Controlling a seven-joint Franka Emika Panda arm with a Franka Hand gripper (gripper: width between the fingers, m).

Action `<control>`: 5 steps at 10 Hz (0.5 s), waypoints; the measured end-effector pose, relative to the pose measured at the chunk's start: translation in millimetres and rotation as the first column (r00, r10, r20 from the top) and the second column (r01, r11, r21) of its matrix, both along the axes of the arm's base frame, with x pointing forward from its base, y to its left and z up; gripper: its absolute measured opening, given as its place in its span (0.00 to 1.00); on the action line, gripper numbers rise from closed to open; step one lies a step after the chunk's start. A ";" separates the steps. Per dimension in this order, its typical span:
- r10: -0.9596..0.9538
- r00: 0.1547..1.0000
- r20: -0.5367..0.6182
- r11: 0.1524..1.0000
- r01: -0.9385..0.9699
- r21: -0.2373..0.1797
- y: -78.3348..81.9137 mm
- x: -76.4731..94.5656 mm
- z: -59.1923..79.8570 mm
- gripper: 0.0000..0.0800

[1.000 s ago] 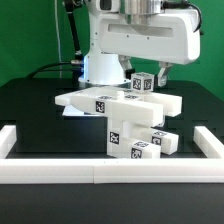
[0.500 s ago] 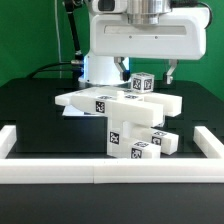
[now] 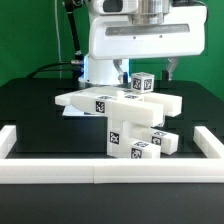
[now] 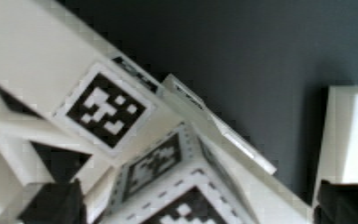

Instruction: Assemble chair

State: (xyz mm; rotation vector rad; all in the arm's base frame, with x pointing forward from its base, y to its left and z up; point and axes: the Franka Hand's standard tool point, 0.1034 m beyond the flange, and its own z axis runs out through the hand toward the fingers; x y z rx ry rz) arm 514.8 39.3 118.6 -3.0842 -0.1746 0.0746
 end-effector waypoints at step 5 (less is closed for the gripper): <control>0.327 0.945 0.018 0.945 -0.327 0.012 -2.4 0.0 -0.1 0.81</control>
Offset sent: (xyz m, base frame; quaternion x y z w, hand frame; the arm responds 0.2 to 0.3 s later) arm -0.0005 -0.0005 0.0003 -0.0034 0.0041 -0.1951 0.9808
